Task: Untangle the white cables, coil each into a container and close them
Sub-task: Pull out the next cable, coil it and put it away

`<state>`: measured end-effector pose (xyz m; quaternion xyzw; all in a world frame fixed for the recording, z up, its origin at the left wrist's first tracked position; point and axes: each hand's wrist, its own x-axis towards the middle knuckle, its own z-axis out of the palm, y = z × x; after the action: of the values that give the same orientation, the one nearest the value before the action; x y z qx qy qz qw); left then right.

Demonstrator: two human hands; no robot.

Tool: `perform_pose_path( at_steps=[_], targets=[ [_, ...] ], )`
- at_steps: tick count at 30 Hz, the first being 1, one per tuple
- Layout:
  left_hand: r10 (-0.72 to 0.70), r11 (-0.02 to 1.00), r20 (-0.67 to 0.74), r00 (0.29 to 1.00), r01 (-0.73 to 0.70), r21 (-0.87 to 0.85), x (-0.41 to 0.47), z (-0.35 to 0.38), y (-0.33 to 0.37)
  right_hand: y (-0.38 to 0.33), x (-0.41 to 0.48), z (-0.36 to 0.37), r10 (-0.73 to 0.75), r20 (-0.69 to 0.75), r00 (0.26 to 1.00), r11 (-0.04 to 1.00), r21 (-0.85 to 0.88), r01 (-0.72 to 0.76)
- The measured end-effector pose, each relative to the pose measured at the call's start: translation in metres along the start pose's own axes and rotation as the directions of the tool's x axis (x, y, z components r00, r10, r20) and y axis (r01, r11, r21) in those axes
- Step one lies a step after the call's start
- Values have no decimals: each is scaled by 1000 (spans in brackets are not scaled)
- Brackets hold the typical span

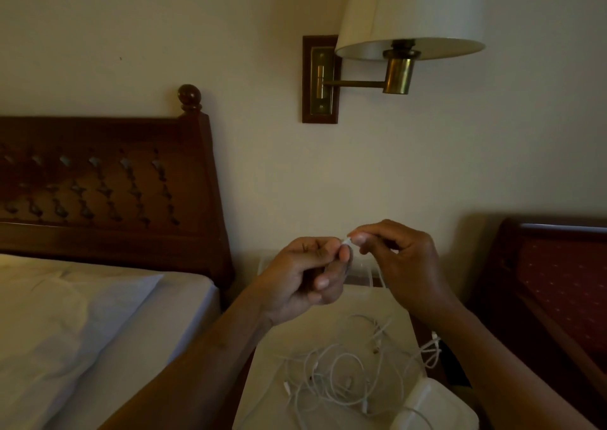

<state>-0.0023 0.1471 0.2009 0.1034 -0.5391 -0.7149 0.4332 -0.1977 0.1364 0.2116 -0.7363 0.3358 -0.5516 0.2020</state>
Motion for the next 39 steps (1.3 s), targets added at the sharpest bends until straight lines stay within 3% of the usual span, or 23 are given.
perform_pose_path(
  at_steps=[2,4,10,12,14,17,19,21,27,31,33,35,39],
  targets=[
    [102,987,-40,994,-106,-122,2,6,-9,3,-5,12,83,3,997,996,44,-83],
    [187,966,-87,979,-199,-166,5,11,-15,3,-14,22,60,65,996,997,50,-64],
    [307,925,-206,929,-342,-165,14,20,-13,8,-31,33,90,135,987,979,-196,-62],
    [331,941,-231,915,-339,4,20,21,-12,4,-33,32,25,191,981,972,-236,21],
    [346,913,-257,902,-260,315,24,20,-13,0,-35,30,15,269,963,955,-289,66],
    [334,648,-227,915,-48,760,23,13,-12,-5,-35,20,34,339,940,929,-357,96],
    [259,471,-171,950,30,882,18,7,-9,-6,-29,8,86,369,926,927,-370,61],
    [139,427,-153,978,80,901,14,4,-5,-5,-22,-5,120,362,925,928,-372,25],
    [-76,571,-168,983,181,801,7,-6,3,-5,-2,-21,-176,369,913,904,-306,298],
    [-108,829,-99,989,145,541,3,-13,3,3,7,-21,-313,206,927,878,-309,366],
    [-88,934,-78,993,109,340,2,-10,0,7,5,-15,-266,105,958,923,-259,284],
    [-35,988,-63,997,45,151,2,-4,-3,11,3,-6,-128,24,992,980,-153,130],
    [131,973,-56,990,-139,-181,10,9,-3,16,-10,14,99,16,995,995,-9,-99]
  ],
)
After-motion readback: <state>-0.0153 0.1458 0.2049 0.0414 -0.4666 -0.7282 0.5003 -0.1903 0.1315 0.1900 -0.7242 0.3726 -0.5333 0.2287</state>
